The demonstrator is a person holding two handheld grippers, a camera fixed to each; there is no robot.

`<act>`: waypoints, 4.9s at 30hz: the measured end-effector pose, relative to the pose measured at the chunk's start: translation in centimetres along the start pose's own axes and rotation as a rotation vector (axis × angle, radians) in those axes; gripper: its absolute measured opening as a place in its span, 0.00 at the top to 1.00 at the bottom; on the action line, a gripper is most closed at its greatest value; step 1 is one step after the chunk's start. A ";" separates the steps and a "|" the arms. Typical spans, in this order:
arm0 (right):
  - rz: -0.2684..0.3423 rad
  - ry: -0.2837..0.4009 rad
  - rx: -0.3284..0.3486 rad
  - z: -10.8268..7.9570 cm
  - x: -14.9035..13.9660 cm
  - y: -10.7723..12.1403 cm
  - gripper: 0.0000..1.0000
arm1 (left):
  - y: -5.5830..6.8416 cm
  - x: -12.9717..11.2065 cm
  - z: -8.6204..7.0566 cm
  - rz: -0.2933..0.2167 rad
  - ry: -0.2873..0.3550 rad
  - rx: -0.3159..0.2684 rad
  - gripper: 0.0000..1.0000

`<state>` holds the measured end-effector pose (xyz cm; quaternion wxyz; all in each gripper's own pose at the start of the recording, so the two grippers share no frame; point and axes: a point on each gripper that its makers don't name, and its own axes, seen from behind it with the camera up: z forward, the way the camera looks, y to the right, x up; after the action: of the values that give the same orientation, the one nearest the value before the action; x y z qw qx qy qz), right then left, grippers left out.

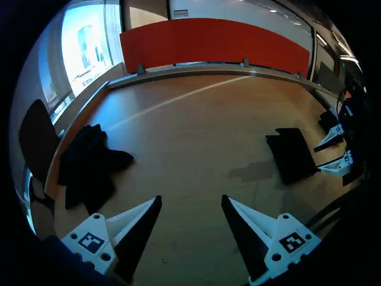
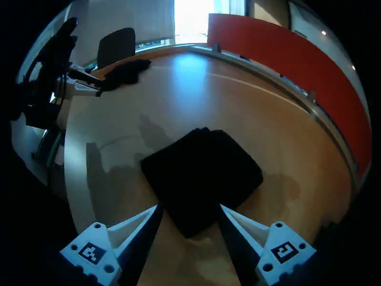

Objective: Fold towel

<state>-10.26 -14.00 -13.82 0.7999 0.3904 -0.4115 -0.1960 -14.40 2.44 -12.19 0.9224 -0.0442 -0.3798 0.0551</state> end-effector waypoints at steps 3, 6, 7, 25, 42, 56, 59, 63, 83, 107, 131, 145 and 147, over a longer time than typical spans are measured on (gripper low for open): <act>0.009 -0.010 -0.002 0.1 -0.7 0.0 0.18 | 0.1 0.0 0.0 0.002 -0.001 0.001 0.07; 0.018 -0.020 -0.007 0.1 -1.3 0.1 0.18 | 0.2 -0.1 0.0 0.002 -0.003 0.000 0.07; 0.020 -0.025 -0.007 0.2 -1.5 0.2 0.18 | 0.2 -0.1 0.0 0.002 -0.003 -0.001 0.07; 0.042 -0.086 -0.019 0.7 -4.6 0.4 0.28 | 0.4 -0.1 -0.1 -0.001 -0.001 -0.001 0.07; 0.070 -0.097 -0.024 0.8 -5.1 0.4 0.72 | 0.3 -0.3 -0.2 -0.003 -0.002 0.002 0.07; 0.063 -0.091 -0.040 0.7 -5.1 0.6 0.95 | 0.3 -0.3 -0.1 -0.004 -0.001 0.001 0.07; 0.058 -0.084 -0.051 0.7 -5.0 0.8 0.95 | 0.3 -0.3 -0.1 -0.004 0.001 0.001 0.07; 0.051 -0.071 -0.065 0.4 -4.3 1.1 0.96 | 0.2 -0.2 -0.2 -0.004 0.002 0.000 0.07; -0.043 0.165 -0.188 -6.3 9.4 5.4 0.95 | 0.6 1.6 -0.8 -0.016 0.052 -0.009 0.07; -0.021 0.279 -0.308 -14.4 14.2 11.2 0.95 | 1.7 3.5 -1.4 0.002 0.091 -0.027 0.07; 0.055 0.293 -0.392 -18.9 13.0 18.9 0.95 | 2.0 4.3 -0.7 0.012 0.085 -0.027 0.07; 0.100 0.281 -0.450 -21.5 11.2 24.5 0.95 | 2.4 4.6 -0.2 0.013 0.075 -0.026 0.07; 0.103 0.276 -0.460 -21.9 10.9 25.4 0.95 | 2.5 4.6 -0.1 0.011 0.074 -0.026 0.07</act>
<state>13.69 4.93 3.88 0.9251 0.1997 -0.2625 -0.1882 -11.25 5.54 -9.39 0.9348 -0.0603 -0.3460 0.0536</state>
